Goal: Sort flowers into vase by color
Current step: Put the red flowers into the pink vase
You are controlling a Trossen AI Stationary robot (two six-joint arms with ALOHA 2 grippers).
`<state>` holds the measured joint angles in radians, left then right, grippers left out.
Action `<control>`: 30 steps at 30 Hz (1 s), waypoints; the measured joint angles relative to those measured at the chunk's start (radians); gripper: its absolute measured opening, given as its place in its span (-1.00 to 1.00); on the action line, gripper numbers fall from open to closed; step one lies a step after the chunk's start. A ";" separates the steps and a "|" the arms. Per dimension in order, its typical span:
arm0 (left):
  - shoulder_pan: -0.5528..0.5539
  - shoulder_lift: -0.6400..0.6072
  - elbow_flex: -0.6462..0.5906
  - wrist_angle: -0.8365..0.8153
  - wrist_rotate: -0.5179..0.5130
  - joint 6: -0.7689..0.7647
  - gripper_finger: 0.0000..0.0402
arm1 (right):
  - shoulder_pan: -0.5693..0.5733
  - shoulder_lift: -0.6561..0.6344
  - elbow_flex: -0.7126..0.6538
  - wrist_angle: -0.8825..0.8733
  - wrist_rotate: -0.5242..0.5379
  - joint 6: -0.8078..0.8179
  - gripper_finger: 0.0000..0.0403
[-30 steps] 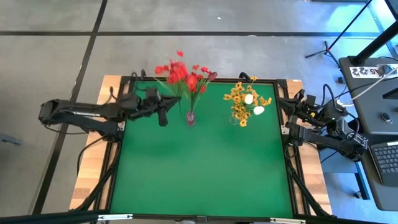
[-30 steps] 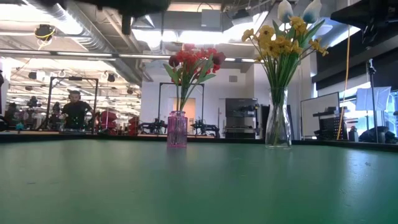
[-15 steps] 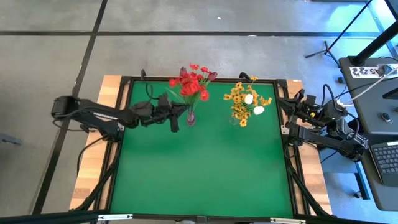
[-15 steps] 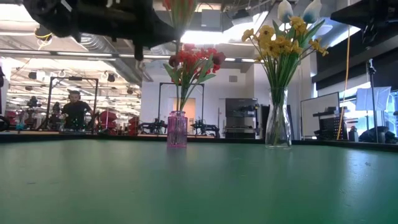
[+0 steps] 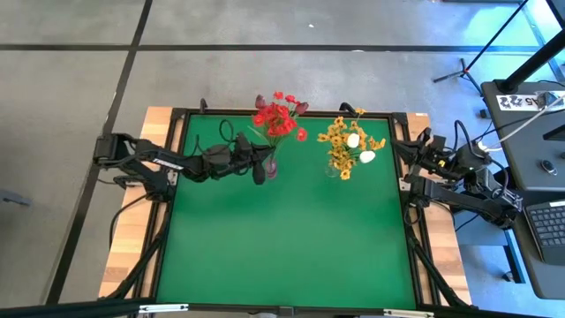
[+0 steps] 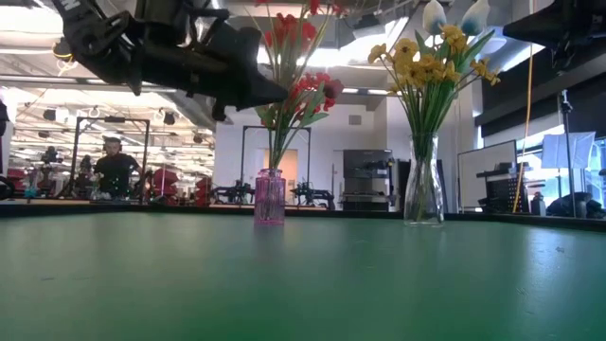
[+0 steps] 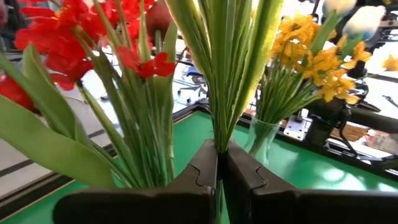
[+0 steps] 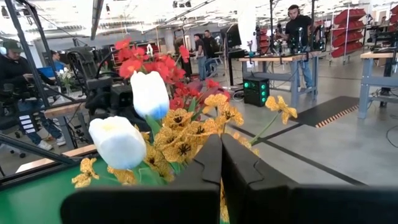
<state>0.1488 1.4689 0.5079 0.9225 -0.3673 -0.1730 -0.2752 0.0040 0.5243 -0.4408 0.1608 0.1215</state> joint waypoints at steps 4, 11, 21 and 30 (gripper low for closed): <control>0.009 0.009 0.000 0.013 -0.012 0.000 -0.98 | 0.000 0.000 0.000 -0.008 -0.011 0.000 -1.00; 0.002 0.009 0.000 0.071 -0.012 0.036 -0.98 | 0.000 0.000 0.000 -0.008 -0.015 0.000 -1.00; 0.001 0.009 0.001 0.031 -0.027 0.073 -0.98 | 0.000 0.000 0.000 -0.013 -0.016 0.000 -1.00; 0.001 0.008 0.002 -0.031 -0.037 0.049 -0.98 | 0.000 0.000 0.000 -0.013 -0.016 0.000 -1.00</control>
<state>0.1501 1.4773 0.5095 0.8914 -0.4038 -0.1242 -0.2752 0.0040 0.5240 -0.4538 0.1448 0.1211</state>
